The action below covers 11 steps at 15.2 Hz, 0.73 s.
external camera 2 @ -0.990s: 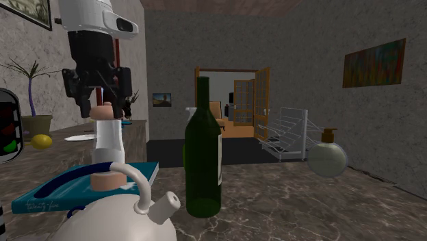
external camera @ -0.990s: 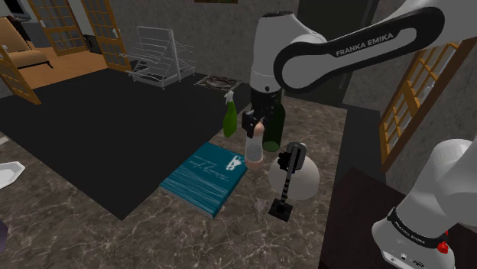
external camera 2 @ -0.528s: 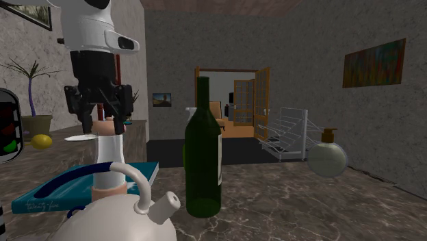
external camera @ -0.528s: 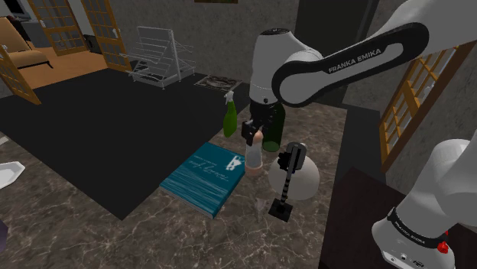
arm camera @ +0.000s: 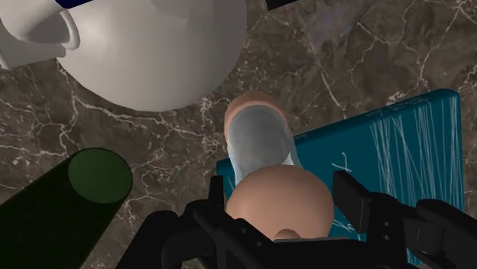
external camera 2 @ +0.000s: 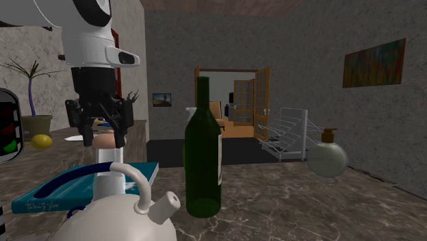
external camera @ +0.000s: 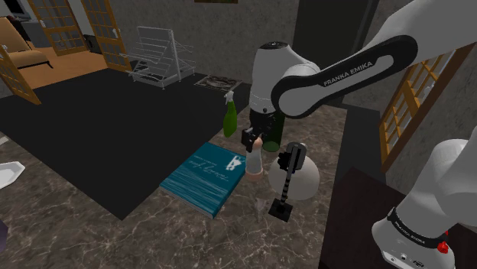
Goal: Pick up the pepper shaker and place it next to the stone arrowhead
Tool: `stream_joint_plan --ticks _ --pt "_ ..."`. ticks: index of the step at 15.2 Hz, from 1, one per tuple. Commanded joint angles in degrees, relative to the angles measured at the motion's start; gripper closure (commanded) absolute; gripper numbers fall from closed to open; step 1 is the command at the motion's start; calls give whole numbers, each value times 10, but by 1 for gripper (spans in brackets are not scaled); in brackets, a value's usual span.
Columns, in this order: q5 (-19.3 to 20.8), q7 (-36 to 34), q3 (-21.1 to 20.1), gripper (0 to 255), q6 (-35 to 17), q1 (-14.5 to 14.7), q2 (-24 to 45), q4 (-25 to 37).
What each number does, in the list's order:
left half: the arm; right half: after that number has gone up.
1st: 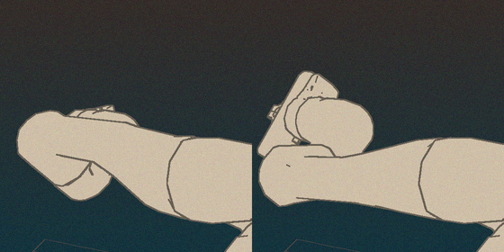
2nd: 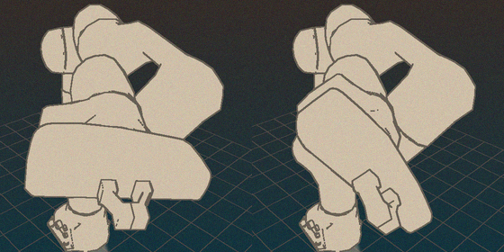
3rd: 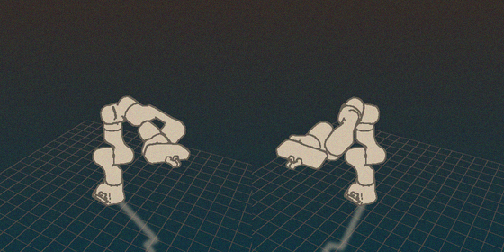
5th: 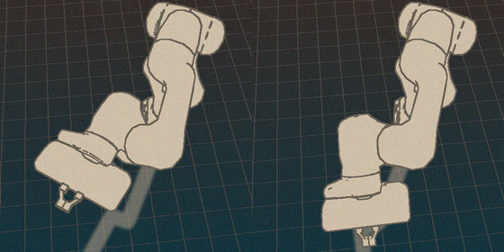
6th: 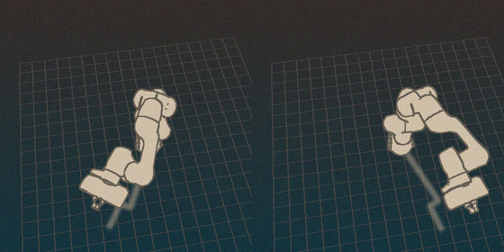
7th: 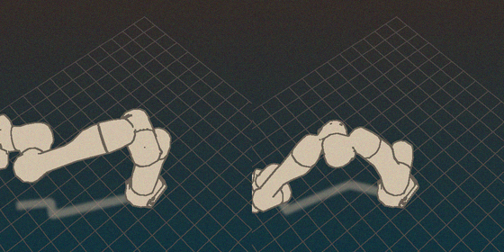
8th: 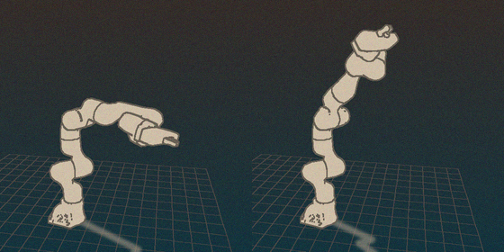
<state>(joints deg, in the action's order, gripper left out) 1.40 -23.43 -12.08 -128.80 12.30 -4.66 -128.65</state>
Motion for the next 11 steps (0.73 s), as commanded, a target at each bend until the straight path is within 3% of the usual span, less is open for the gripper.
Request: stream_joint_plan --ticks 1,4,5,10,11 --pt "0 0 0 255 -1 0 1 -1" --pt "0 0 0 255 -1 0 1 -1" --pt "0 0 0 0 -1 0 1 -1" --pt "0 0 0 0 -1 0 1 -1" --pt "-3 2 0 0 18 0 -10 8"
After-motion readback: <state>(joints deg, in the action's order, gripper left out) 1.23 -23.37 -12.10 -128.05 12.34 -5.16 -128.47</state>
